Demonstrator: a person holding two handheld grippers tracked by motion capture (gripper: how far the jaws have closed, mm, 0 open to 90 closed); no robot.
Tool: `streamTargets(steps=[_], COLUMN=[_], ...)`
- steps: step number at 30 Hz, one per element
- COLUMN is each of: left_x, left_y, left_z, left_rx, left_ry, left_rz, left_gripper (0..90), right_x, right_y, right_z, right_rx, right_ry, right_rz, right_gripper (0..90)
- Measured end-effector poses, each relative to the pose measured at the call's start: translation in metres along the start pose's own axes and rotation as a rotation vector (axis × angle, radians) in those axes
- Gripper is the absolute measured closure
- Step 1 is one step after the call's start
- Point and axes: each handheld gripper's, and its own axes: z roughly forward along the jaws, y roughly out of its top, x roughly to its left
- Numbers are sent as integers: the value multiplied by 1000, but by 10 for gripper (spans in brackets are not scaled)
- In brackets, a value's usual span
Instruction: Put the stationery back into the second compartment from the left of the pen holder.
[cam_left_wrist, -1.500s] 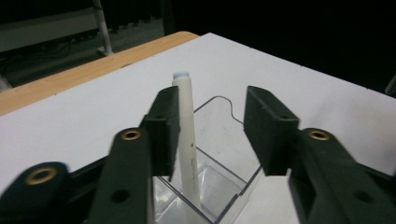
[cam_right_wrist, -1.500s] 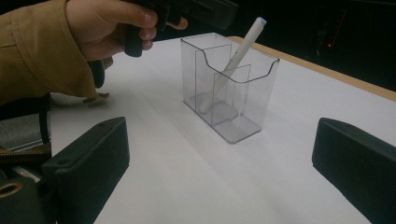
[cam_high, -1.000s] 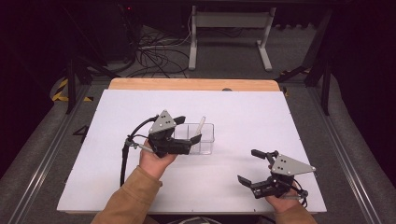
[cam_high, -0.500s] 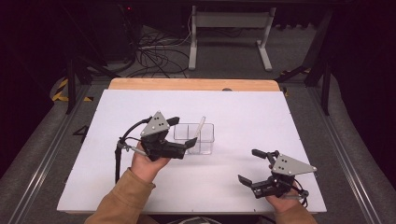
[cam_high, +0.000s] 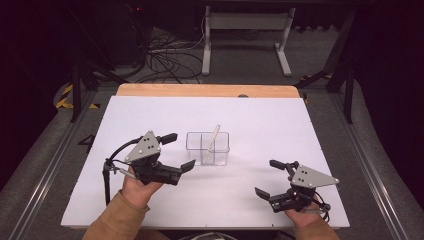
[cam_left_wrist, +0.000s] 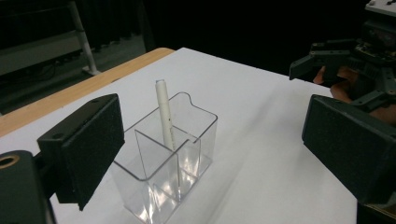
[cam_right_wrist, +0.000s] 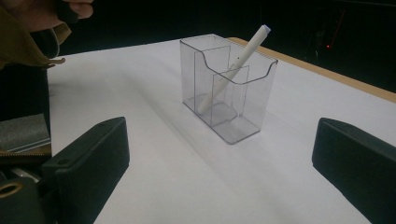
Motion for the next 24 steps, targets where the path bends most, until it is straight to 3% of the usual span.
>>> streamTargets(steps=[10, 15, 24], left_x=[8, 14, 18], left_y=[-24, -36, -59], left_z=[-24, -34, -41], left_rx=[-19, -20, 20], left_ry=[10, 39, 48], left_rz=[-34, -42, -38], left_gripper=[51, 47, 13], right_x=[-1, -2, -4], right_y=[0, -1, -3], right_z=[0, -1, -1], right_rx=[-3, -3, 10], right_ry=[0, 3, 2], right_rz=[4, 11, 15], right_gripper=[39, 33, 19])
